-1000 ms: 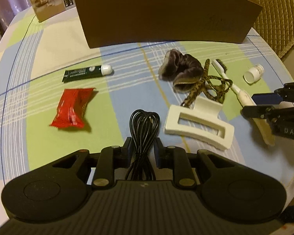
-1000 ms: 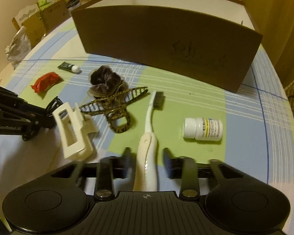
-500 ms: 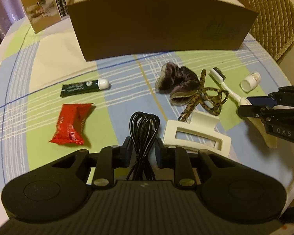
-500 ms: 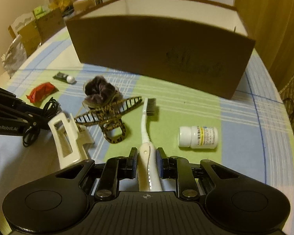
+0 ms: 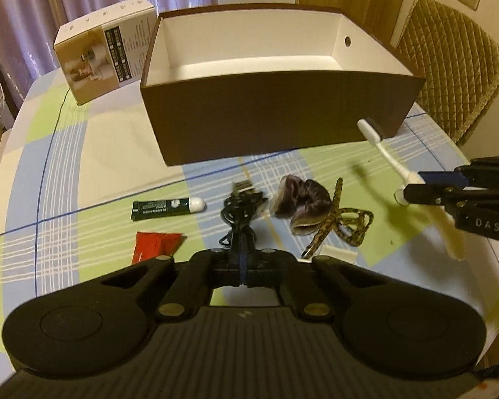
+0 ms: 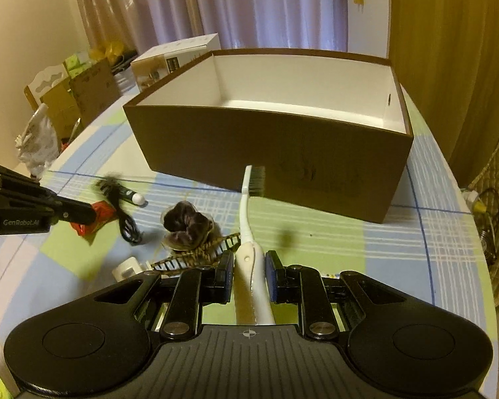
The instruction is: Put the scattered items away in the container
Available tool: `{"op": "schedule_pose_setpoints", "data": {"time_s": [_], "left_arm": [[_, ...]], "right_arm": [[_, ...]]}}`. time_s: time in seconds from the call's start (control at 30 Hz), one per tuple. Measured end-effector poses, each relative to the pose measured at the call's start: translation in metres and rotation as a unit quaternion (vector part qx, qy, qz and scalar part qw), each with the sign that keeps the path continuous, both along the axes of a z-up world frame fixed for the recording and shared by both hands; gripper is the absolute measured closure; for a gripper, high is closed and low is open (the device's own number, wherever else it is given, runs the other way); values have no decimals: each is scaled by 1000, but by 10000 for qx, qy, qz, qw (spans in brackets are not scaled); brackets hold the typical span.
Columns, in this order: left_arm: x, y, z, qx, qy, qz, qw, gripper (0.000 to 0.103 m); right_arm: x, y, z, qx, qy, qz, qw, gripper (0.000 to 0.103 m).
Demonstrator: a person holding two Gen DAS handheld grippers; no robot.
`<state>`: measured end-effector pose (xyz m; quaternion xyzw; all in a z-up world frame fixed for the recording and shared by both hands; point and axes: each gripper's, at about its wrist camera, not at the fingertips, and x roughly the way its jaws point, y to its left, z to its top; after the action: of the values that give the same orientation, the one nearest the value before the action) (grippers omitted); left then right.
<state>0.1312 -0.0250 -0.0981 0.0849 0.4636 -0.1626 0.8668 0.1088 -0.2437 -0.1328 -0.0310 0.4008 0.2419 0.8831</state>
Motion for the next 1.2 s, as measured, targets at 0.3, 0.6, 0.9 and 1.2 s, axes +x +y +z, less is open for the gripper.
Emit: {"op": "schedule_pose_setpoints", "data": {"time_s": [0.3,0.6,0.9,1.2], "left_arm": [[20,-6,-22,171,104,-94,9998,88],[76,-19,-38,-87,118,-340,9993,86],[103,-27,-61,-170,306,-424,9985,86],[99,-26,-68,-181,378,-516,9978,90]], "right_arm": [[1,-7,0,-16,42,-119,9999,86],[14,-23,3,6,75,-439,9990,86],[30,-34,7,50,12,-641,9979,86],[25,-34,5,80,80,-609,9981,86]]}}
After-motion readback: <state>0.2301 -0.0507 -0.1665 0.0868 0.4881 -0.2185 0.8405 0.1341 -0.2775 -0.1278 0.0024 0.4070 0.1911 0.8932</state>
